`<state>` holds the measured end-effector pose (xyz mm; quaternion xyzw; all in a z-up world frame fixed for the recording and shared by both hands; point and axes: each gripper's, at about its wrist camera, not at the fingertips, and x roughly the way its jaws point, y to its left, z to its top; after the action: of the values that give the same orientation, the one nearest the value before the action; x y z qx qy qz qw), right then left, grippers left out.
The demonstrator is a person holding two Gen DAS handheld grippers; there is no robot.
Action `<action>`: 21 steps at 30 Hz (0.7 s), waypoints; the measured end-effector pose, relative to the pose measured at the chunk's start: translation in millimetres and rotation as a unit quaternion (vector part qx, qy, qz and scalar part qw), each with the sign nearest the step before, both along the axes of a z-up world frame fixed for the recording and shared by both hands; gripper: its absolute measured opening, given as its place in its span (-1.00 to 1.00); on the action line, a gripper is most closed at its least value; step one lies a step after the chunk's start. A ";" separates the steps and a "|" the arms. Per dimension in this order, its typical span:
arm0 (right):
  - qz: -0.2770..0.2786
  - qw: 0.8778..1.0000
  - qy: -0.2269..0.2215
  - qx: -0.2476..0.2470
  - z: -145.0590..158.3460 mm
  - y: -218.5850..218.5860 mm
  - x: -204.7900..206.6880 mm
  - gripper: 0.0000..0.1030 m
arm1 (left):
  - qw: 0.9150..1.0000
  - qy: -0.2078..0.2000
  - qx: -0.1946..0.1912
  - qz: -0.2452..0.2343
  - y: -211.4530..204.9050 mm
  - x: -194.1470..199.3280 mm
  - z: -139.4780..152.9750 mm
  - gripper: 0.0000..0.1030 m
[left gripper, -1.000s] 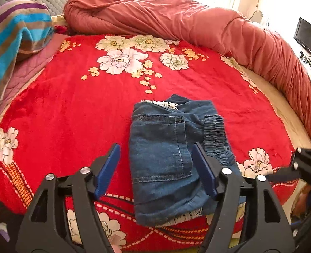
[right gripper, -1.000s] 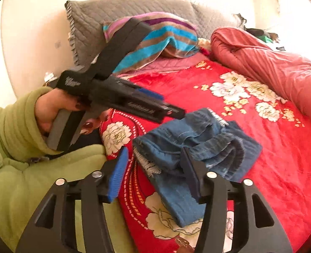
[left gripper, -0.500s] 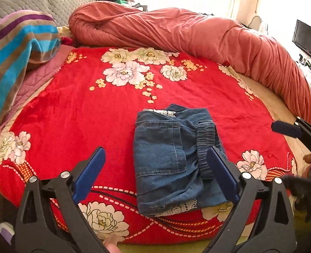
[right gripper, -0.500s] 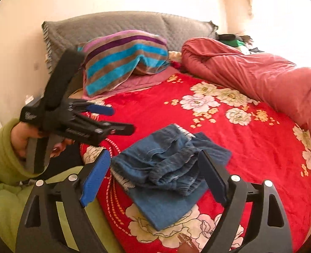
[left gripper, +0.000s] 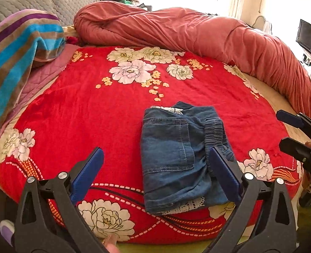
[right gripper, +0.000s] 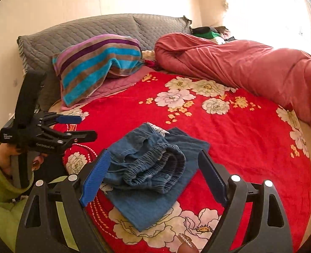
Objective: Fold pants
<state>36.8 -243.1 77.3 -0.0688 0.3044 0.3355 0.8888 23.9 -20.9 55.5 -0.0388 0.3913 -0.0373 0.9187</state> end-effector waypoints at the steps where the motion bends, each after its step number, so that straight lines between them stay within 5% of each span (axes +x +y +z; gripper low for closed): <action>1: -0.001 1.000 0.001 -0.001 -0.9 0.0 0.5 0.63 | 1.000 0.001 0.000 0.000 1.4 -0.3 -0.9 0.80; 21: -0.073 0.994 0.071 -0.045 -40.2 3.5 26.7 0.63 | 1.000 0.025 -0.004 0.016 10.6 7.1 -23.0 0.80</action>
<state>63.5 -239.6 37.1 -0.0628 0.3856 0.2598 0.8831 31.1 -10.3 32.6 -0.0495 0.4134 -0.0226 0.9089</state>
